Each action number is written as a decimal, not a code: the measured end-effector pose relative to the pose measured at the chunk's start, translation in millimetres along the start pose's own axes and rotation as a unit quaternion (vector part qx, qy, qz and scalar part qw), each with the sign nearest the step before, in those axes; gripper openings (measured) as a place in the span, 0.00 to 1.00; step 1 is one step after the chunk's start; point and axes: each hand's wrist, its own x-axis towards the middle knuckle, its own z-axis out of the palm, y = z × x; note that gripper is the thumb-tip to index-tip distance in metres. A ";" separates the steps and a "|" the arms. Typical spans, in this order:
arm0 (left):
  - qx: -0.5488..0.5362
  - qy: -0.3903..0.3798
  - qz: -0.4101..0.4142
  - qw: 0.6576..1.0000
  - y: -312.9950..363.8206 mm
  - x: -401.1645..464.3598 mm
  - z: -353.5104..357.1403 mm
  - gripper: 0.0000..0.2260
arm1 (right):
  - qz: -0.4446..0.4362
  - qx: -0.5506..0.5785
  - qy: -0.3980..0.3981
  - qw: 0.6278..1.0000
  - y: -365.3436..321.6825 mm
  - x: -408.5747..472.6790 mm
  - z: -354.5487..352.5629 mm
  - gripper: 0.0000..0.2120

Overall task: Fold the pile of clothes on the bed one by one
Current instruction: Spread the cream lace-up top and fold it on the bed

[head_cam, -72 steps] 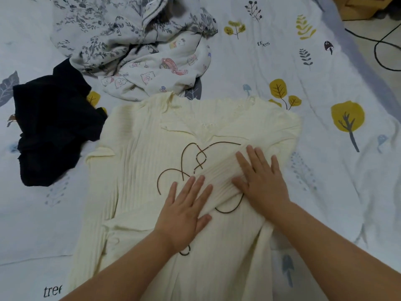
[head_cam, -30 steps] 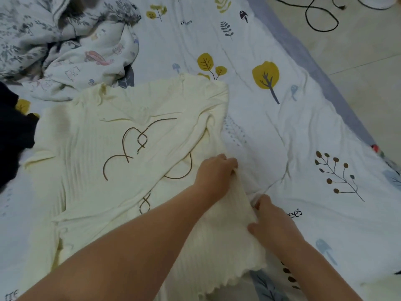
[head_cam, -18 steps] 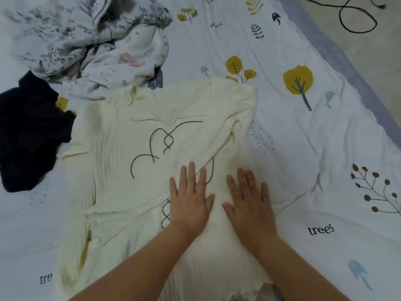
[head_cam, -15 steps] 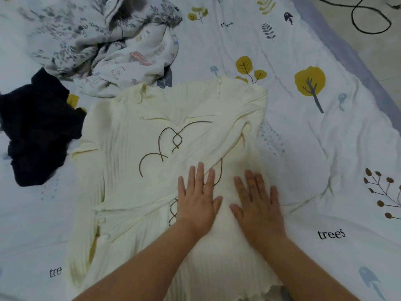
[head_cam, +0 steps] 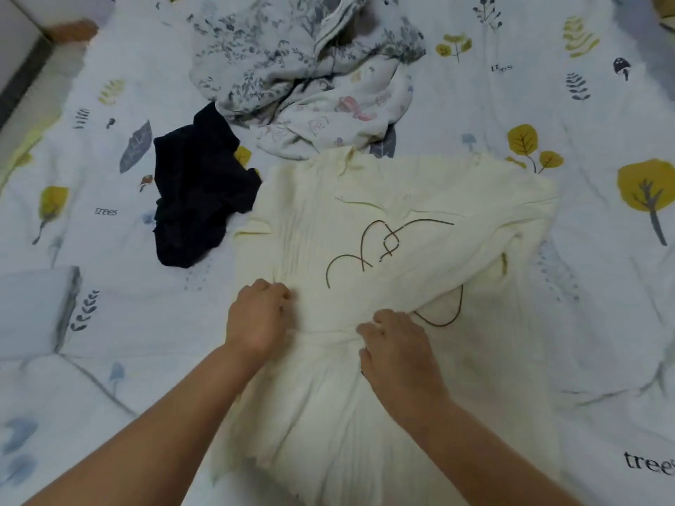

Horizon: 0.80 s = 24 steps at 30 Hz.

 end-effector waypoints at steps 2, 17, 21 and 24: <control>0.026 -0.067 -0.018 0.997 -16.9 -0.3 -3.6 0.13 | -0.018 0.005 -0.037 0.999 -23.3 8.6 10.8 0.18; -0.105 -0.144 -0.052 0.983 -50.5 -3.3 -3.0 0.12 | -0.115 -0.042 -0.086 0.989 -39.1 -15.4 36.9 0.14; -0.066 -0.153 -0.085 0.982 -42.5 -5.5 0.4 0.10 | -0.084 0.035 -0.019 0.996 -51.9 -26.1 29.6 0.11; -0.115 -0.196 -0.112 0.967 -35.2 -6.9 3.3 0.22 | -0.080 0.032 -0.042 0.995 -68.9 -47.1 34.4 0.18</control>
